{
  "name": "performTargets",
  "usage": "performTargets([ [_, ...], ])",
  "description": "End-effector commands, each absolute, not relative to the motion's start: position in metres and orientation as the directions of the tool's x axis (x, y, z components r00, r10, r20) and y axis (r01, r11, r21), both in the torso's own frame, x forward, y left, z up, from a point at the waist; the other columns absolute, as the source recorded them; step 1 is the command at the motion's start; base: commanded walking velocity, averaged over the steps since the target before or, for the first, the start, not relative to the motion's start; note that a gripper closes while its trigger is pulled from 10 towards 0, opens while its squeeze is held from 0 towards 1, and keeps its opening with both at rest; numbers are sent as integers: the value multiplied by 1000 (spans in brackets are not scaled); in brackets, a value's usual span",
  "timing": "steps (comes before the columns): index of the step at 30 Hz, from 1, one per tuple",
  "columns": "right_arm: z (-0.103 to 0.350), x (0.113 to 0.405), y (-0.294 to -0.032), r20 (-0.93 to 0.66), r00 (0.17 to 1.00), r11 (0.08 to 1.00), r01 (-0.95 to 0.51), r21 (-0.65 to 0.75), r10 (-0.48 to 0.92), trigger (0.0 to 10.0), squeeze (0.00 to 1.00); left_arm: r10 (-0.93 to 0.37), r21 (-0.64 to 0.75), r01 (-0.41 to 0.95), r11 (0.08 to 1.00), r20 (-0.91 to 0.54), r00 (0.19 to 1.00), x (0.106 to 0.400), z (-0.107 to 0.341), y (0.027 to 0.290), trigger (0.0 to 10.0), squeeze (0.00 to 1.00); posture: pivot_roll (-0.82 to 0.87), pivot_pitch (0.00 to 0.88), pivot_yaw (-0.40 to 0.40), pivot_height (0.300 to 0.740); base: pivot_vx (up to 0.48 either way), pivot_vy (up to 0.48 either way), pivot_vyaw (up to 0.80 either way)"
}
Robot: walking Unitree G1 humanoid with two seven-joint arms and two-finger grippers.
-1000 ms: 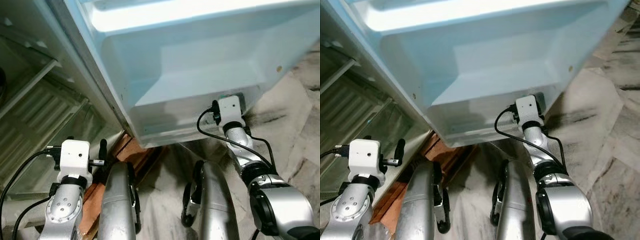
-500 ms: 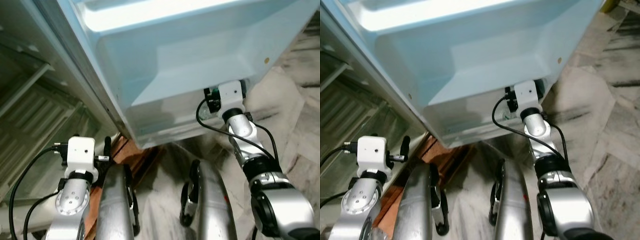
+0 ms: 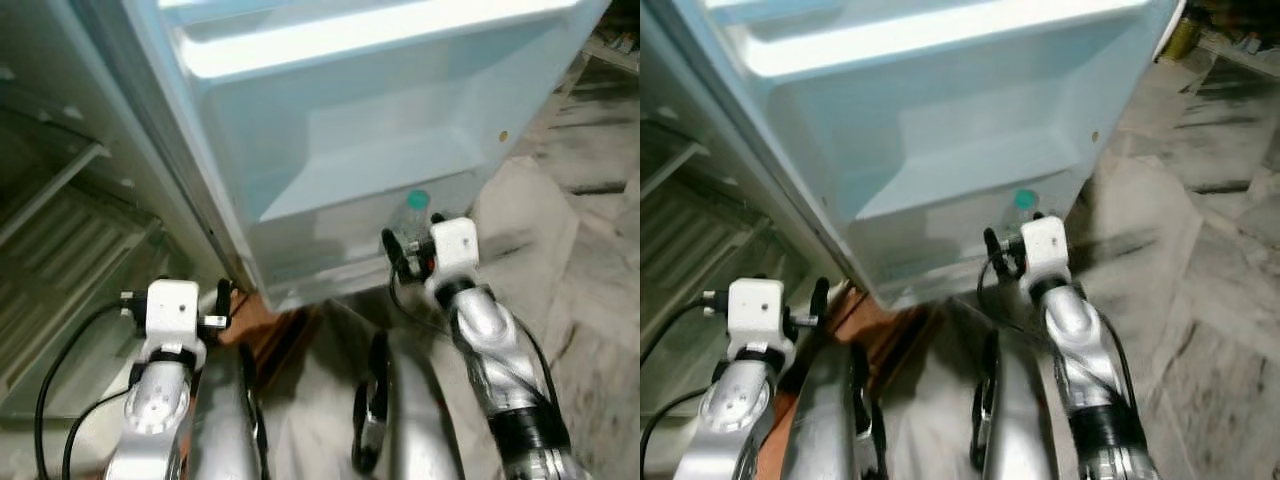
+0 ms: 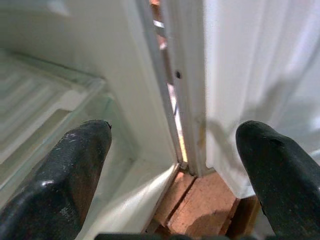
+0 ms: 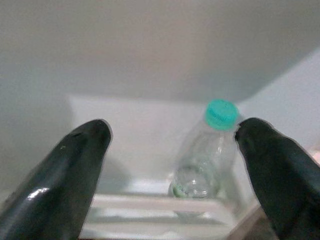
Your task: Restocking fridge
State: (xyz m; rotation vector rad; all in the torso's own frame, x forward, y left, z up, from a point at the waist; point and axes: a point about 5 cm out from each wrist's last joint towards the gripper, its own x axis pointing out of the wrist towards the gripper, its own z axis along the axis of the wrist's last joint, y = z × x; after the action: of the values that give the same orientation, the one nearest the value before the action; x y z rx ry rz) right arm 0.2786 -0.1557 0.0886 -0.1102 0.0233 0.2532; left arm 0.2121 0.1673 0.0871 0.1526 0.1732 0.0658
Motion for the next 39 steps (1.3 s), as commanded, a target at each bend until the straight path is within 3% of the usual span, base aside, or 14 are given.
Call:
performTargets([
  [1,87,268,-153,-31,969,965,-248,-82,246,10000,0,104,159,-76,984,-176,979,209,83,171,10000,0,130,83,-5,585,0,0,0],
  [2,93,260,-155,37,976,971,-210,-112,215,10000,0,115,158,-90,983,-154,981,210,86,174,10000,0,125,76,-3,590,0,0,0],
  [9,106,264,-162,64,990,988,-121,-94,127,10000,0,124,174,-107,979,-89,988,223,97,177,10000,0,130,77,-3,610,0,0,0],
  [14,113,266,-170,59,989,989,-128,-77,133,10000,0,120,201,-107,974,-51,992,227,104,182,10000,0,127,77,-10,635,0,0,0],
  [27,112,247,-160,18,980,979,-199,-53,200,10000,0,136,182,-125,975,-52,989,213,97,172,10000,0,111,95,-26,683,0,0,0],
  [36,107,247,-159,-31,974,973,-227,-50,226,10000,0,159,205,-144,968,-57,986,214,93,171,10000,0,113,98,-33,740,0,0,0],
  [39,105,246,-159,-38,971,970,-237,-51,235,10000,0,160,209,-145,967,-56,986,214,93,171,10000,0,112,98,-34,740,0,0,0],
])
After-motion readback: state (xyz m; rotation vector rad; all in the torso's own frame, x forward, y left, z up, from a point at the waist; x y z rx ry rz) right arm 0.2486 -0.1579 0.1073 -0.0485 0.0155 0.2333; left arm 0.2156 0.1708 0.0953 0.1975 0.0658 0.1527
